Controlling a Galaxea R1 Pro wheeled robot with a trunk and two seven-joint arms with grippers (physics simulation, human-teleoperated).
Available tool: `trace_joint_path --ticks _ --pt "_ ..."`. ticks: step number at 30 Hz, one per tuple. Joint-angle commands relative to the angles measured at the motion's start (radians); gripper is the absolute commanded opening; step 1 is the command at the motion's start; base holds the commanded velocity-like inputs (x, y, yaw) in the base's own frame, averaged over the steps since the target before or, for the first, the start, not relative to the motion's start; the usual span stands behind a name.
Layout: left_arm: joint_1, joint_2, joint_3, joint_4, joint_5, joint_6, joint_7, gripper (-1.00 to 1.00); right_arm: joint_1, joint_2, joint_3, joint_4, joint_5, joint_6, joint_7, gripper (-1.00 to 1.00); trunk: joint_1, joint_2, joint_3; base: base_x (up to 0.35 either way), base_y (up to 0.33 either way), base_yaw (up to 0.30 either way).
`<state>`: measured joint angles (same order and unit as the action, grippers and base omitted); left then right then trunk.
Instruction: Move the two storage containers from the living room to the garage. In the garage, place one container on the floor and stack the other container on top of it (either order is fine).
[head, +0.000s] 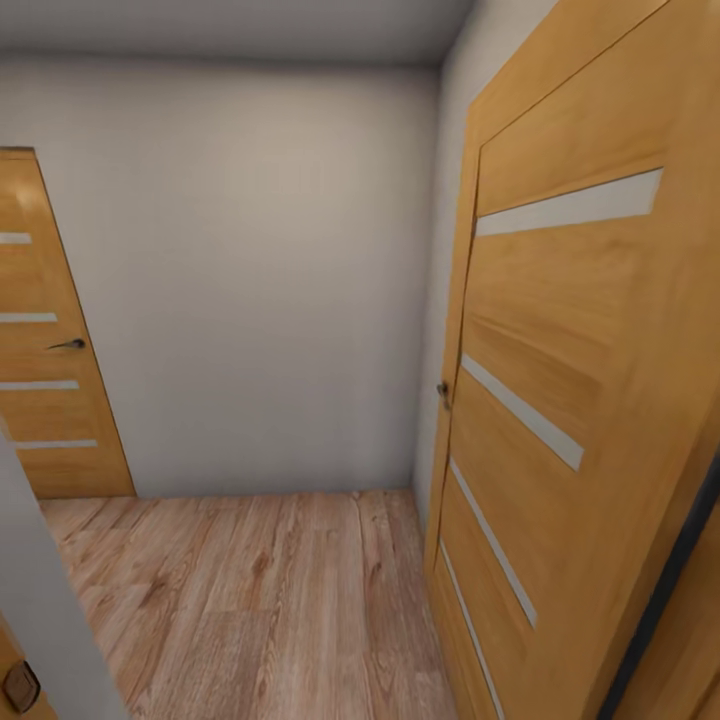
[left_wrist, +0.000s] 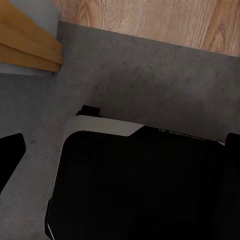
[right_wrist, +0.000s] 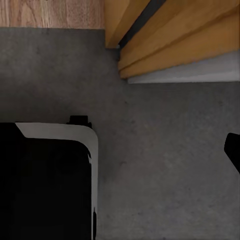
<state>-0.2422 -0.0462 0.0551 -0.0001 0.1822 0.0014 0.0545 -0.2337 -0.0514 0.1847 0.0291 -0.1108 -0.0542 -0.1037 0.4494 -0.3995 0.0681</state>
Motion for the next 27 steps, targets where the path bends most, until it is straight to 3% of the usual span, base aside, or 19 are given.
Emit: trace_joint_path --ticks 1,13,27 --pt "0.000 -0.001 0.005 0.000 0.003 0.000 0.002 1.00 -0.001 0.000 0.009 0.003 -0.010 -0.006 -0.001 1.00 0.001 -0.001 0.000 0.192 0.000 0.007" --pt "0.000 0.000 0.005 0.000 0.003 0.000 0.002 1.00 -0.001 -0.001 0.009 0.003 -0.010 -0.006 -0.001 1.00 0.001 -0.001 0.000 0.269 0.000 0.001" --pt "0.000 0.000 0.005 0.000 0.005 0.000 0.002 1.00 -0.001 -0.002 0.009 0.003 -0.010 -0.006 -0.001 1.00 0.001 -0.001 0.000 0.029 0.000 0.000"
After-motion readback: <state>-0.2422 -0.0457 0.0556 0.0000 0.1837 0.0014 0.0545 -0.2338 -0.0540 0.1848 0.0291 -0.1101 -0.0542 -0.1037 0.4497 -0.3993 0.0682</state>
